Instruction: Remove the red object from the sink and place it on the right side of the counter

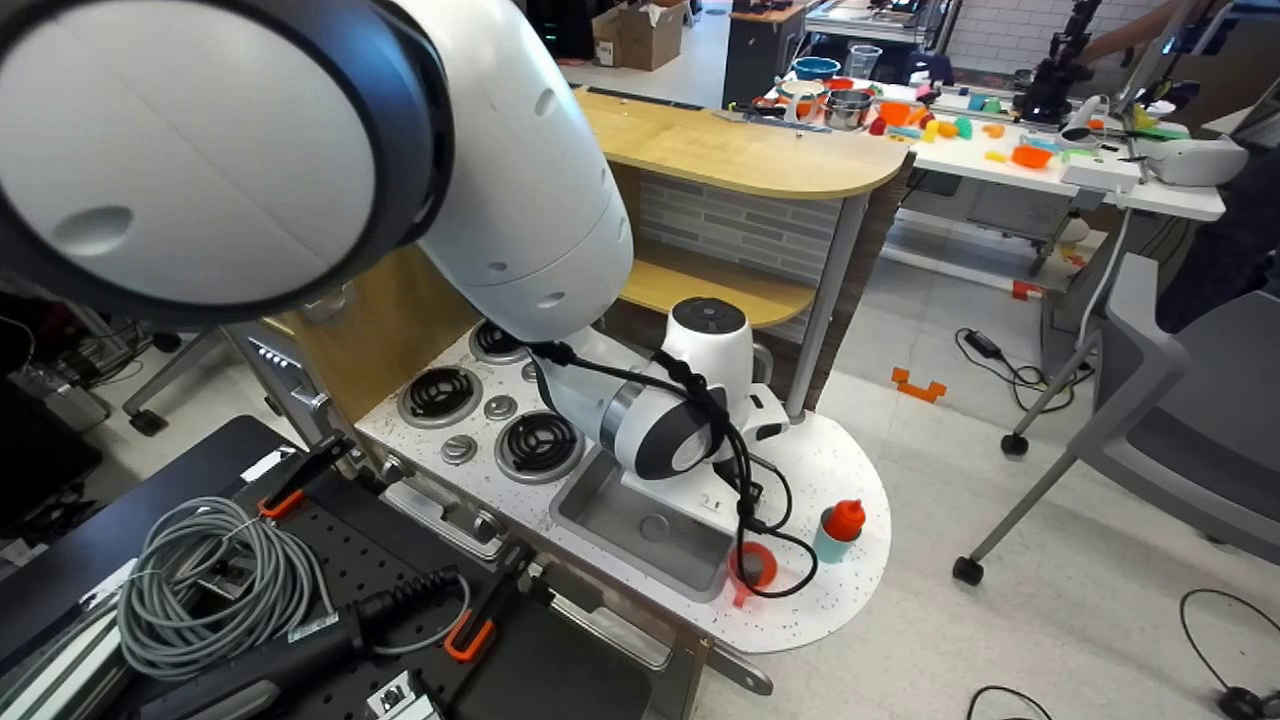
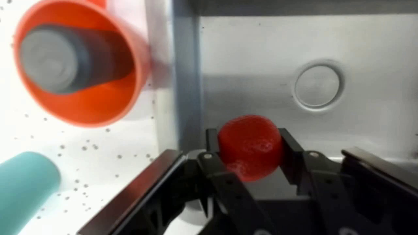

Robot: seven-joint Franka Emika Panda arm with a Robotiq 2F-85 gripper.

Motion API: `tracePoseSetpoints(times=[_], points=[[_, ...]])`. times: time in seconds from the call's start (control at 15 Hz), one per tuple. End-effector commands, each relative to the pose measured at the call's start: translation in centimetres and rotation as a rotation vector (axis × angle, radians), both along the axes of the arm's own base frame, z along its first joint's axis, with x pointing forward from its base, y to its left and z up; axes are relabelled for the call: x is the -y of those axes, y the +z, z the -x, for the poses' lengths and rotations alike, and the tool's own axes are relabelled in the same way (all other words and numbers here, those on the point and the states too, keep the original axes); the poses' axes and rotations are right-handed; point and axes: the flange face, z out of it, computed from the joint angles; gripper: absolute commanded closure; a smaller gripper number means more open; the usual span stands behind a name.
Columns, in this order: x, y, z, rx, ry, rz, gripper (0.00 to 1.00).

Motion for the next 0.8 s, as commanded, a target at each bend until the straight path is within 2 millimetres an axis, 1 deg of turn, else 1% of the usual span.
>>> tracePoseSetpoints(times=[0.0, 0.2, 0.4, 0.53, 0.73], points=[[1.2, 4.4, 1.0, 0.025, -0.056, -0.003, 0.79], [2.0, 7.2, 1.8, 0.031, -0.069, -0.006, 0.79], [2.5, 9.2, 2.7, 0.031, -0.065, -0.005, 0.79], [3.1, 9.8, 2.8, 0.019, -0.082, -0.008, 0.79], [5.3, 10.0, 2.7, 0.003, -0.136, -0.013, 0.79]])
